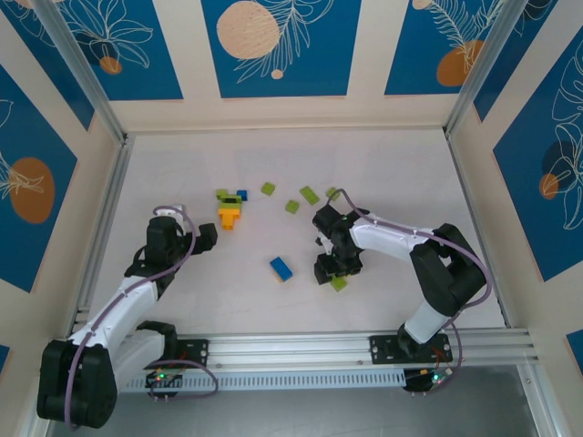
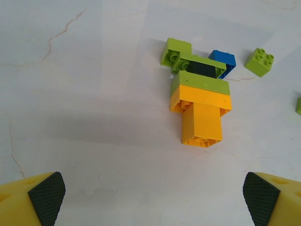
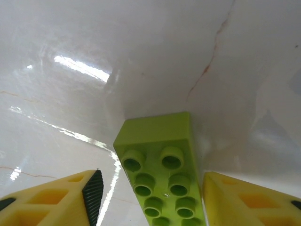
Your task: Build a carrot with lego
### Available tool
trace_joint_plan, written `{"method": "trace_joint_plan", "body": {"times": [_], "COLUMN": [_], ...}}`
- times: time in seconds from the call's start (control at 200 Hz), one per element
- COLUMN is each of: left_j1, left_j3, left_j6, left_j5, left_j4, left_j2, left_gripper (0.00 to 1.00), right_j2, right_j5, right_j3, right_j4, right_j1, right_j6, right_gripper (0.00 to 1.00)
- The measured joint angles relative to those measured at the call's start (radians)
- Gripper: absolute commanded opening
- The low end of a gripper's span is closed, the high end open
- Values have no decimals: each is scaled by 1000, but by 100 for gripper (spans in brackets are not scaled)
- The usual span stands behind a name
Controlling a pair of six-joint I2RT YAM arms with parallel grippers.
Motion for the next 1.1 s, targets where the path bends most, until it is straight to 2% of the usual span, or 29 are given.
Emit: {"method": "trace_joint_plan", "body": {"times": [0.245,0.555,0.865,1.1], "left_j1": [0,0,0,0], "left_j3": [0,0,0,0], "left_j6": [0,0,0,0], "left_j5": [0,3,3,3], "left_j4": [0,0,0,1], "left_j2": [0,0,0,0], "left_gripper": [100,100,100,100], "right_j2": [0,0,0,-16], "right_j5": [-4,-7,-8,-8], "right_j3": [0,-10,-13,-2], "right_j4": [3,14,18,-6], "right_j1": [0,0,2,7], "right_j6": [13,17,24,24], "right_gripper": [44,44,34,32]}}
